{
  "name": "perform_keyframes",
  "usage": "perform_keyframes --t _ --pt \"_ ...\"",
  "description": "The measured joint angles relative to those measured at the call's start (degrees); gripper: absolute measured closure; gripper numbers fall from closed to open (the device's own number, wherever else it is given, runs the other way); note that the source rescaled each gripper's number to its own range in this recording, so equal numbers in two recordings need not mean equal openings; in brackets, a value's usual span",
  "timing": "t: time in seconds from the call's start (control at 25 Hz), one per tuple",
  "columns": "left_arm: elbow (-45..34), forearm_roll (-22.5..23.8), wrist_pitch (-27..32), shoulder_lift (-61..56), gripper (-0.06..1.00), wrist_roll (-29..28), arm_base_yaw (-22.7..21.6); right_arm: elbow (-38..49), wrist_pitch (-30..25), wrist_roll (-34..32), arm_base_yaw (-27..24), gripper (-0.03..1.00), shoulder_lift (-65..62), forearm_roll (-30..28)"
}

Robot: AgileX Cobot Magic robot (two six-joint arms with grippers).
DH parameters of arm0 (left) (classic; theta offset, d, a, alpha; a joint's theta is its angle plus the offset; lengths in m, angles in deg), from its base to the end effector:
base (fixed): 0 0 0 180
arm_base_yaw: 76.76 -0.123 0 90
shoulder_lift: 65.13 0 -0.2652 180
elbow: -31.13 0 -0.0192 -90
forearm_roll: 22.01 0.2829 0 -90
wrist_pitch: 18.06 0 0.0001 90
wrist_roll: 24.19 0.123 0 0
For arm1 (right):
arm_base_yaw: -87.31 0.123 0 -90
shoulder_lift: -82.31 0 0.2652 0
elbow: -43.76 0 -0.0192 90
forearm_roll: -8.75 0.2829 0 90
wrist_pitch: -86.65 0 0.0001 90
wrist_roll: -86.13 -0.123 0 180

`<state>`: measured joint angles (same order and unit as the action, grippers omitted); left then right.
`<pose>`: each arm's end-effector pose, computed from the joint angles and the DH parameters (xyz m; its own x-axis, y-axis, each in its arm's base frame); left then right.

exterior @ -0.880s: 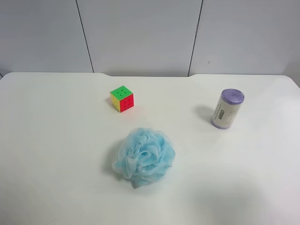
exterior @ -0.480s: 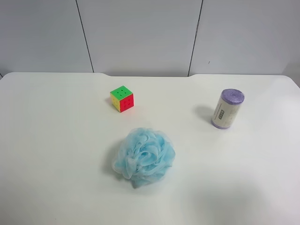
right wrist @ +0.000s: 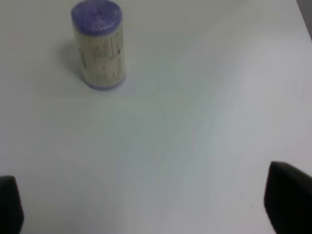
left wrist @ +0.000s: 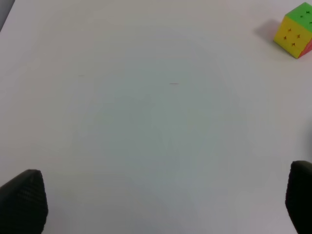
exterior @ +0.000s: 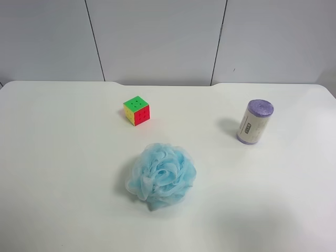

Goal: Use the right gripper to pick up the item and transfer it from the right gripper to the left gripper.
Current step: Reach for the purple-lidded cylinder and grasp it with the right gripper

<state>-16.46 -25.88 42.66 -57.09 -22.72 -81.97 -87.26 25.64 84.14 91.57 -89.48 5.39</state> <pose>0.0705 -0.0008 0.2812 -0.4409 -0.0476 -0.8963 -0.0414 0.9986 -0.0327 0.0734 -0.0009 0.2722 -0.4708 -0.0288 -0.8818 -0.0262 0.9995 -0.0187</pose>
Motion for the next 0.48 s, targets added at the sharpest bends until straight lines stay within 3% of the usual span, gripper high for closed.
perform_keyframes --t 0.48 --pt "0.0 0.0 0.0 0.0 -0.06 -0.04 0.0 0.0 0.0 0.0 0.0 -0.03 0.0 0.0"
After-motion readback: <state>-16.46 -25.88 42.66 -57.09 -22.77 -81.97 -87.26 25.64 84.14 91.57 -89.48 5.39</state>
